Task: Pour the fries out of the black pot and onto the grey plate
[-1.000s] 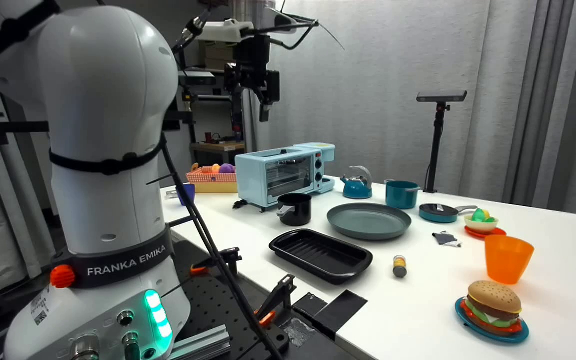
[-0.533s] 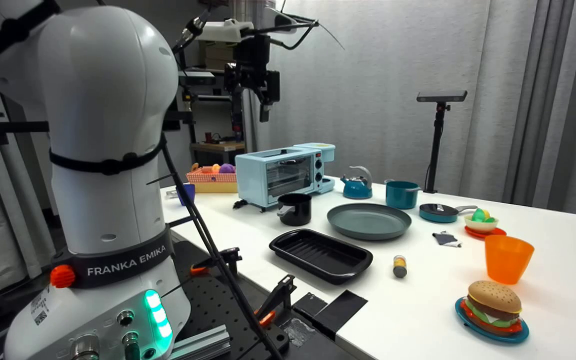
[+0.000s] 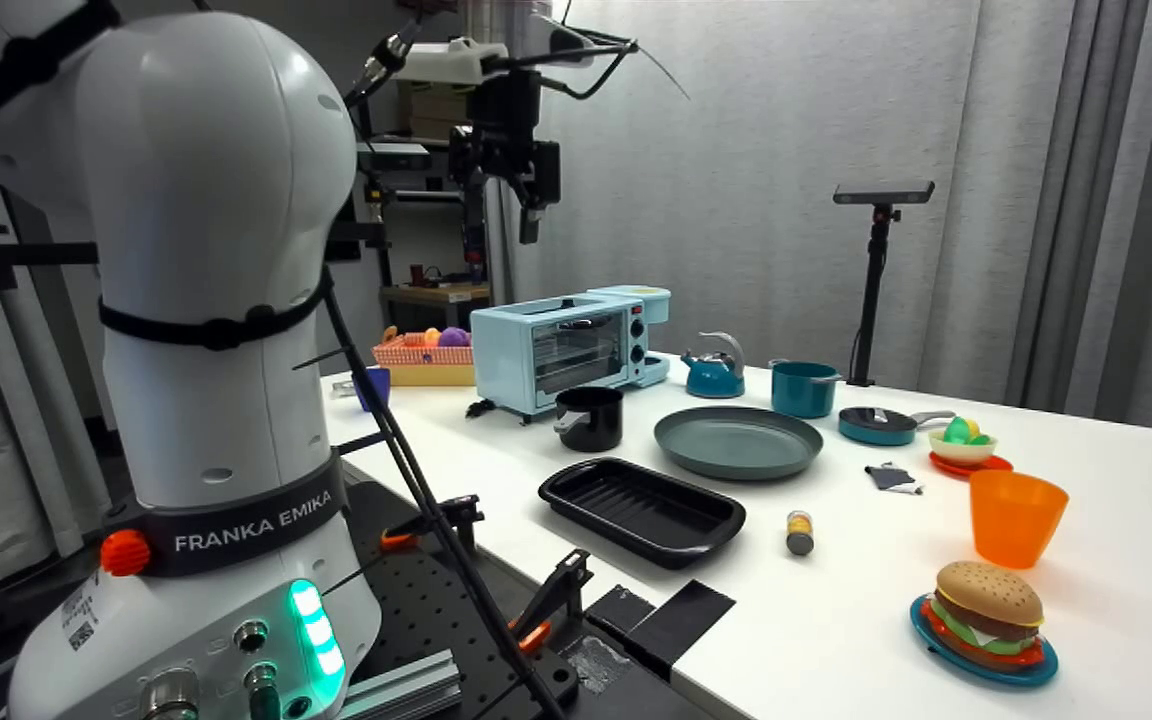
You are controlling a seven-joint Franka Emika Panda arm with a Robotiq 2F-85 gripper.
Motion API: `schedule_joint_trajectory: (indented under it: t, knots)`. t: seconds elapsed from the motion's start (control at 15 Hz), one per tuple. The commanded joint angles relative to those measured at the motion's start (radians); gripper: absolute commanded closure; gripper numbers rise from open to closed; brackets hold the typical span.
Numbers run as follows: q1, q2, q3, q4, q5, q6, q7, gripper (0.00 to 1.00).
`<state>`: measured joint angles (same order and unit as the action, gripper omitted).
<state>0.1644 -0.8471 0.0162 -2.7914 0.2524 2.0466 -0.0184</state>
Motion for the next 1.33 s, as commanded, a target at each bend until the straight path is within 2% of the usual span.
schedule_joint_trajectory:
  t: [0.0, 0.53, 1.27]
  knots:
    - [-0.010, 0.017, 0.002, 0.008, -0.003, -0.012, -0.016, 0.00]
    - [-0.004, 0.136, -0.003, 0.029, -0.046, -0.025, -0.085, 0.00]
    - [0.018, 0.365, -0.013, 0.038, -0.035, 0.029, -0.291, 0.00]
